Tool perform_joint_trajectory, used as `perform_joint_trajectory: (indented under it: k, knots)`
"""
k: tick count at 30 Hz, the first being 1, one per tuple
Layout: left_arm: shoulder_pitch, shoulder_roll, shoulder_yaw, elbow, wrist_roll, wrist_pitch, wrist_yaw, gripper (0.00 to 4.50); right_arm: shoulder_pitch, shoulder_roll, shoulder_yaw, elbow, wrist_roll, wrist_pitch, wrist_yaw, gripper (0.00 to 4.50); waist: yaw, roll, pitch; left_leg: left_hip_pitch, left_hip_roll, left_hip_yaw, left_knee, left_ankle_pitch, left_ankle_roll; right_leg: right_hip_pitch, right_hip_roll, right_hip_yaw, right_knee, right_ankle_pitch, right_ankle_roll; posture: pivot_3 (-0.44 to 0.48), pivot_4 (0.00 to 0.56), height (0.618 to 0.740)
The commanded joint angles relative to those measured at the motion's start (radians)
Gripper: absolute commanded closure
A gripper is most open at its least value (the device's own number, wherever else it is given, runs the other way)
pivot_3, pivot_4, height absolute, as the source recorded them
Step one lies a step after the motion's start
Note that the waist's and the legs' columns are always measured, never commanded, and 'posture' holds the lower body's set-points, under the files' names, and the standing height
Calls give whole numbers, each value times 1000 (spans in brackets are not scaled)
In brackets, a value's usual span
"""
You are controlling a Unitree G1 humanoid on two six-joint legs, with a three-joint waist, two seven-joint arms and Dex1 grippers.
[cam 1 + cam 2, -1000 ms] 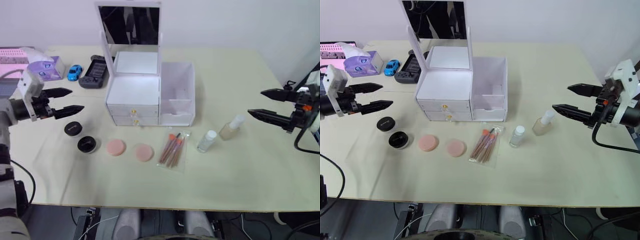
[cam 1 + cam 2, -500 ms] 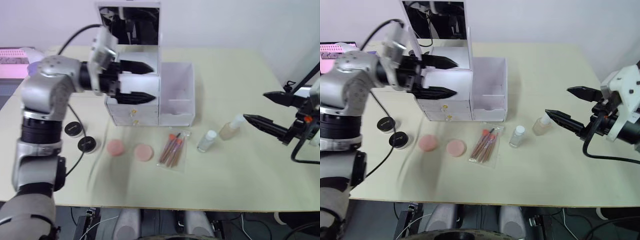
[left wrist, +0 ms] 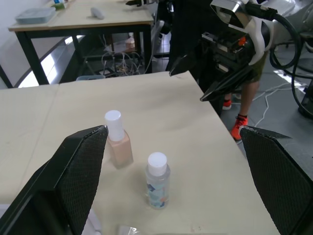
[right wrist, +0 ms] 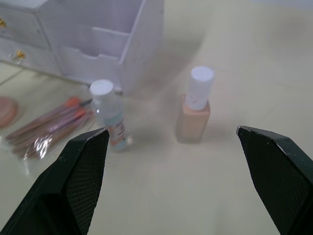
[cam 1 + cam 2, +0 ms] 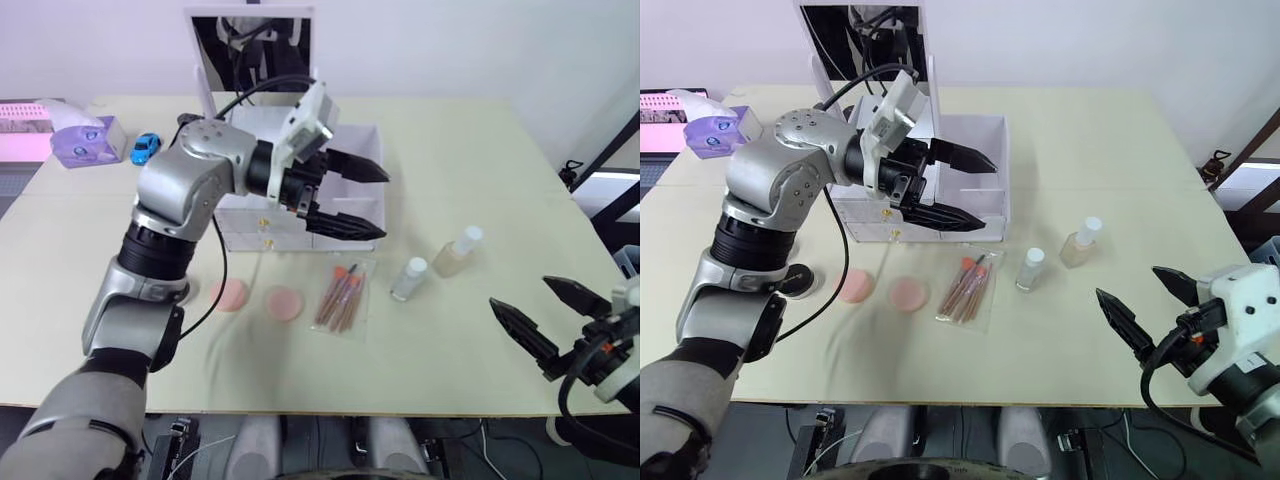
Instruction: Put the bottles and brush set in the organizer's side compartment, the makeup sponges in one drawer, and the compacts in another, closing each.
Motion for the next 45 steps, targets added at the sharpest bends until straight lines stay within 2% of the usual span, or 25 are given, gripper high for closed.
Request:
perform_joint_trajectory:
  k: [1,6,12,24,29,32,37,38,45]
  knots:
    - [29,11,44,2,19,-93,8,0,-67,-17,109,47,-101,-44,-69,73,-2,0,0,0,0,0,0,0,0,0,0,0,0,0,0,0,150,739]
    - [104,35,91,-85,-22,-67,44,0,-207,-18,274,154,-190,-63,-114,73,-1,1,-1,-1,0,0,-1,0,0,-3,2,2,0,3,-5,0,150,739]
    - [163,57,128,-173,-47,-27,118,0,-334,-27,416,311,-308,-121,-83,73,2,1,-1,-5,0,0,-2,0,0,-5,2,3,-1,2,-3,0,150,739]
    - [205,107,135,-258,-104,58,157,0,-486,-9,564,479,-434,-197,-13,73,-2,1,-1,-4,0,0,-1,0,0,-5,3,5,1,2,-4,0,150,739]
    - [258,176,112,-292,-111,98,133,0,-506,-2,580,501,-458,-209,3,73,-1,1,-1,-4,0,0,-2,0,0,-5,3,5,0,2,-4,0,150,739]
    - [269,197,98,-289,-83,85,144,0,-507,13,586,529,-480,-223,7,922,2,1,-1,-4,0,0,-2,0,0,-6,3,5,1,2,-4,0,150,739]
    - [265,199,99,-287,-86,89,151,0,-511,29,599,589,-518,-271,28,3463,0,1,-1,-4,-1,0,-1,0,0,-5,3,5,0,2,-4,0,150,739]
    - [265,200,98,-287,-87,88,152,0,-509,32,603,601,-526,-283,33,3730,0,1,-1,-4,0,0,-1,0,0,-5,3,5,1,2,-4,0,150,739]
    - [261,200,98,-269,-78,72,155,0,-495,45,587,604,-533,-339,66,3726,0,1,-1,-4,0,0,-1,0,0,-5,4,6,1,2,-4,0,150,739]
